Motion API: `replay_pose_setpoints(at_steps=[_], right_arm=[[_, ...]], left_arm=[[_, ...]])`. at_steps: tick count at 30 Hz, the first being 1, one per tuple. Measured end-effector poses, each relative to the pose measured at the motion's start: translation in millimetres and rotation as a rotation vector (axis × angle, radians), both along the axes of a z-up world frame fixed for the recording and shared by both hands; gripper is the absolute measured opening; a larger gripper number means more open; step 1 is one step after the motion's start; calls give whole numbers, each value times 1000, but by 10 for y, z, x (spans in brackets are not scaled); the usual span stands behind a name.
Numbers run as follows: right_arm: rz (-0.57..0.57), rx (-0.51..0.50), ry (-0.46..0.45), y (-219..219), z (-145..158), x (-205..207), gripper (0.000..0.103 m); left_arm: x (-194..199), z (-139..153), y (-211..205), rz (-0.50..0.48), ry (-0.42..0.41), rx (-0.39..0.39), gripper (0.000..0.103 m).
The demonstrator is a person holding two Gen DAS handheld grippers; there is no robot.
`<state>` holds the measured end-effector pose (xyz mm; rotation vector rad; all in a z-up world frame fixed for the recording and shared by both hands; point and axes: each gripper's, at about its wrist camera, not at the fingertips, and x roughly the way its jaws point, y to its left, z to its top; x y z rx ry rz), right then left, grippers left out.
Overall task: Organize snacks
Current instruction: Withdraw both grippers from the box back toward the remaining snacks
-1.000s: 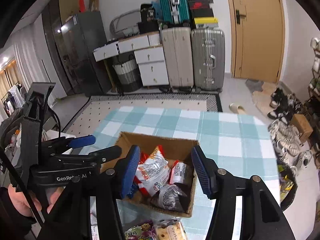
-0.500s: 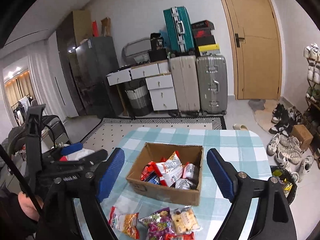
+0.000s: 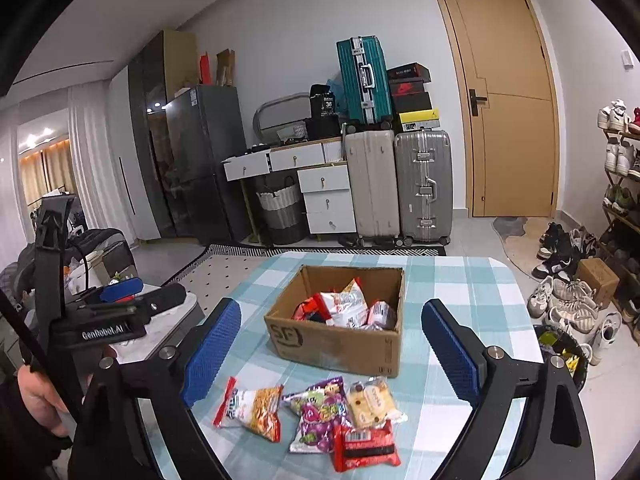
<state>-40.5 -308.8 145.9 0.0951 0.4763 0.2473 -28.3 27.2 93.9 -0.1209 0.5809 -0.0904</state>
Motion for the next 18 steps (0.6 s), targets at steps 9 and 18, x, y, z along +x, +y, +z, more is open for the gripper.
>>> replay_pose_setpoints(at_steps=[9,18], right_arm=[[-6,95,-20,-140,-431,-266,99],[-5,158,163,-279,-1065,-95,101]], left_arm=[[-386,-297,-93,-79,-114,114,102],[-309,-794,4,-137,-37,-3,102]])
